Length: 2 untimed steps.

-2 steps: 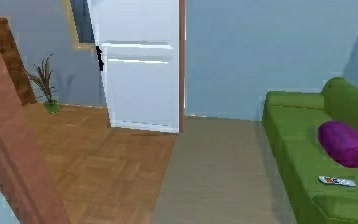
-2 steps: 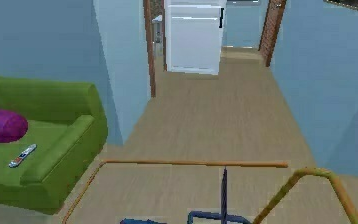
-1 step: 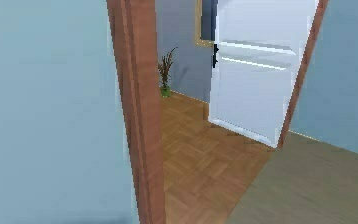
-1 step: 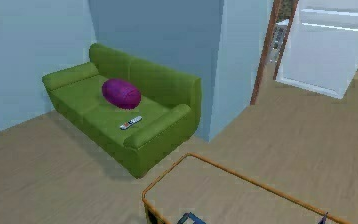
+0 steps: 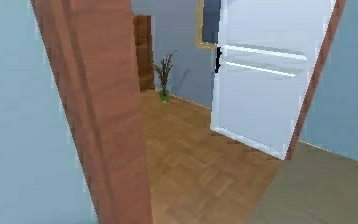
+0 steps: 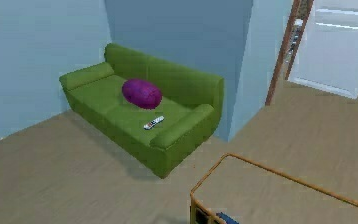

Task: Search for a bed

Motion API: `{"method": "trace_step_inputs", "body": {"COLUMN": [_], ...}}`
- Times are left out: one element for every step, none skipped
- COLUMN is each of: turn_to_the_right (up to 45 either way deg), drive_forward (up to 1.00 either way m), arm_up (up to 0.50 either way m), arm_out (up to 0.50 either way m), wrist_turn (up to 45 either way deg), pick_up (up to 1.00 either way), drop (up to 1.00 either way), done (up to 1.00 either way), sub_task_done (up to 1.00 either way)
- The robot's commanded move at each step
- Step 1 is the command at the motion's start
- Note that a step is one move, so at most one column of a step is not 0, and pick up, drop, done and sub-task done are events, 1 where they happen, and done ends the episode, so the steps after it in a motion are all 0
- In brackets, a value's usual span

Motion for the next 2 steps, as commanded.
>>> {"method": "trace_step_inputs", "body": {"turn_to_the_right": [45.0, 21.0], "drive_forward": [0.00, 0.00], "arm_up": [0.00, 0.00], "arm_out": [0.00, 0.00], "wrist_turn": [0.0, 0.0], "pick_up": [0.00, 0.00], "drop": [0.00, 0.00], "done": [0.00, 0.00], "sub_task_done": [0.00, 0.00]}}
